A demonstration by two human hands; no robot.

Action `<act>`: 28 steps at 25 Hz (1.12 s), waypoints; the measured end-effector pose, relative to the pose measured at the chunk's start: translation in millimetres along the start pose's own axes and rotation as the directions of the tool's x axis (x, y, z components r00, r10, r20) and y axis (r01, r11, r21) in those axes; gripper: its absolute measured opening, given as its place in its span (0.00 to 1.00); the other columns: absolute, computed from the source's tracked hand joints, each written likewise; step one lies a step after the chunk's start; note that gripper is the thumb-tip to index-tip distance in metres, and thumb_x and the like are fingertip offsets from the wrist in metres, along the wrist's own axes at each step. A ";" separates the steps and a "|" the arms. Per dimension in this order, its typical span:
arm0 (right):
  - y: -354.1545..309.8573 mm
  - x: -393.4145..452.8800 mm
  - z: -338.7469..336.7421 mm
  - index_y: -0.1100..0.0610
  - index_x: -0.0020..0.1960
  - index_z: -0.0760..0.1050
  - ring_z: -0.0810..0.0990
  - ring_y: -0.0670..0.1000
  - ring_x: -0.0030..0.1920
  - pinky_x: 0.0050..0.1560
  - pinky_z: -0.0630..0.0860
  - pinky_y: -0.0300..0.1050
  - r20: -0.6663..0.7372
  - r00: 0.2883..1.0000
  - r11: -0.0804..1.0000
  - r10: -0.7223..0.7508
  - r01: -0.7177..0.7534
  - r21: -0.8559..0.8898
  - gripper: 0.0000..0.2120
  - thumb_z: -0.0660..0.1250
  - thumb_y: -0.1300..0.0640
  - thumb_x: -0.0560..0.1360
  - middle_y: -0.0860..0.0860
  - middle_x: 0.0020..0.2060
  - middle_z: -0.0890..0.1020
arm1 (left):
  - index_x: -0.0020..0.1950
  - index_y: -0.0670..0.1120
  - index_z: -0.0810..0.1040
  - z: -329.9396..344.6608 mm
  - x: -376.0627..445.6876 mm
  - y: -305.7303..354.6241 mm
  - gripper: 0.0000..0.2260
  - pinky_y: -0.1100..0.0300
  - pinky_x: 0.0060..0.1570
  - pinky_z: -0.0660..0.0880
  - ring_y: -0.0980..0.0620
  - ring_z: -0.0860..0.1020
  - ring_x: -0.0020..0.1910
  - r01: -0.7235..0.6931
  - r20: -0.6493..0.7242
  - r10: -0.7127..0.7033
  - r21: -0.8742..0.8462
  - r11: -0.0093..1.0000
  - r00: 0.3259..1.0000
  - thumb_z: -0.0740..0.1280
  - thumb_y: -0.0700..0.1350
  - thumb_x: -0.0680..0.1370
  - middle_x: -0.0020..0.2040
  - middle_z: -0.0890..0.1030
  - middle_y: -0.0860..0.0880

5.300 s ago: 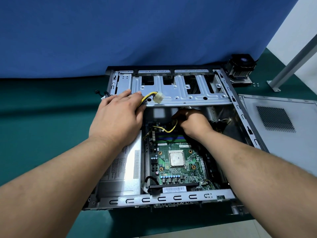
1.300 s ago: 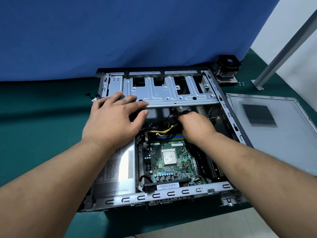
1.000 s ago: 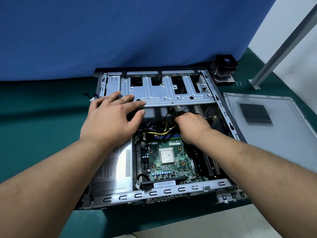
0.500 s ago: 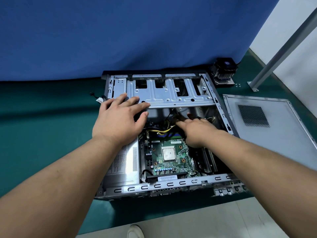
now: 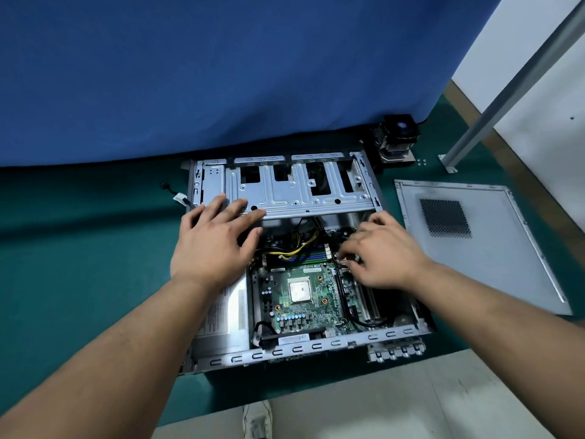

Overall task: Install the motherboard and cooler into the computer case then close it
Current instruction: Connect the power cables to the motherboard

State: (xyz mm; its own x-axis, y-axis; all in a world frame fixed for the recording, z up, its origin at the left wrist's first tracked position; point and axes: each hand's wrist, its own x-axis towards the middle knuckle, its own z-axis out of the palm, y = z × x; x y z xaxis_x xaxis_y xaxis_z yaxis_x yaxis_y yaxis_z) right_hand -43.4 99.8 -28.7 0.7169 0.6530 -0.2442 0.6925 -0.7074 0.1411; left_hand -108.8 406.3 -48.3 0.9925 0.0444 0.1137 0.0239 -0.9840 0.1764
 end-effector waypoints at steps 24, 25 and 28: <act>1.5 4.7 -1.1 0.48 0.38 0.80 0.77 0.49 0.41 0.65 0.65 0.52 -0.034 0.999 1.000 0.010 -0.011 -0.009 0.20 0.51 0.44 0.75 0.47 0.34 0.82 | 0.64 0.42 0.77 -11.1 31.8 -16.2 0.18 0.54 0.54 0.70 0.38 0.78 0.60 0.717 0.218 -0.825 -0.636 0.285 0.522 0.62 0.55 0.83 0.60 0.82 0.40; 1.4 4.4 -0.4 0.48 0.38 0.80 0.77 0.49 0.40 0.64 0.65 0.52 -0.042 0.999 1.000 0.009 -0.009 -0.010 0.20 0.51 0.45 0.75 0.47 0.33 0.82 | 0.63 0.42 0.78 -10.5 30.6 -18.3 0.18 0.55 0.54 0.69 0.39 0.78 0.59 0.701 0.204 -0.822 -0.650 0.292 0.532 0.62 0.55 0.83 0.59 0.82 0.41; 2.1 4.5 1.7 0.49 0.37 0.80 0.77 0.49 0.40 0.64 0.65 0.52 -0.055 0.998 1.000 0.013 -0.014 -0.004 0.20 0.51 0.45 0.75 0.47 0.32 0.81 | 0.61 0.42 0.80 -12.7 25.2 -21.1 0.16 0.56 0.57 0.70 0.41 0.78 0.60 0.660 0.175 -0.820 -0.693 0.291 0.546 0.65 0.52 0.83 0.58 0.83 0.43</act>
State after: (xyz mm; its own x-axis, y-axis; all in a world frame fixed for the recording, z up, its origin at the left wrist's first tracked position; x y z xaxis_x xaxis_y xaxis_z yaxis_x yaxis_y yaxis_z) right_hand -38.8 100.8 -31.1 0.7294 0.6575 -0.1888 0.6830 -0.7151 0.1486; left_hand -85.8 430.4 -36.8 0.5428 0.8008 -0.2533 0.5789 -0.1381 0.8036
